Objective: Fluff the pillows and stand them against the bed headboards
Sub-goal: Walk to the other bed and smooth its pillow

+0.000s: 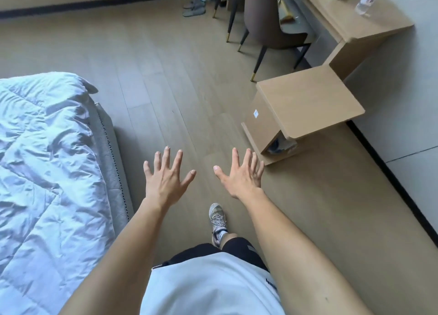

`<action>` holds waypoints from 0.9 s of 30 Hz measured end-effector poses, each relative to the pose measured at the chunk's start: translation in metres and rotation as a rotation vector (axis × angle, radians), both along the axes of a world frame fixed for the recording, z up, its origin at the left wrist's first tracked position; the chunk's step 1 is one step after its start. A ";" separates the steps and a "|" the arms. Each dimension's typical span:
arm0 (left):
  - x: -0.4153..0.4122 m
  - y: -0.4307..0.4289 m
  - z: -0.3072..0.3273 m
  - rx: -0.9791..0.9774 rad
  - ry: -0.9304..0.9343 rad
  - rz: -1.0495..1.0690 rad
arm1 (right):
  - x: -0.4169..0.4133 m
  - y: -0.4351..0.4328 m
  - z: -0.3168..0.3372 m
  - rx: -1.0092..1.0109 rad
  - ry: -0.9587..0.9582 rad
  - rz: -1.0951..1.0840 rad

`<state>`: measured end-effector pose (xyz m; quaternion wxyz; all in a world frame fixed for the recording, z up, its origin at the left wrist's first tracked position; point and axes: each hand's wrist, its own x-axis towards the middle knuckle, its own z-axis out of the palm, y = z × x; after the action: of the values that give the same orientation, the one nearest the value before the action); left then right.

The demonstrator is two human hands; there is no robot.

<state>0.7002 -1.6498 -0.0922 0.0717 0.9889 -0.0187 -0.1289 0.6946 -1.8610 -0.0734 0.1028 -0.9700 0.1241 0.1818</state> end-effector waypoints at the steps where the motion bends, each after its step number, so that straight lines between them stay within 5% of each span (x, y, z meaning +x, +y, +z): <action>1: 0.013 -0.005 0.001 -0.007 -0.008 0.020 | 0.019 -0.004 0.002 -0.001 0.002 0.022; 11: 0.153 -0.009 0.012 -0.011 -0.005 0.211 | 0.212 0.005 0.013 0.011 0.056 0.266; 27: 0.457 0.136 0.009 0.048 0.013 0.245 | 0.541 0.149 0.014 0.009 0.046 0.347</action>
<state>1.1570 -1.5139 -0.0829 0.0633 0.9844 0.1056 -0.1259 1.2357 -1.7117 -0.0592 0.0713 -0.9719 -0.0439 0.2198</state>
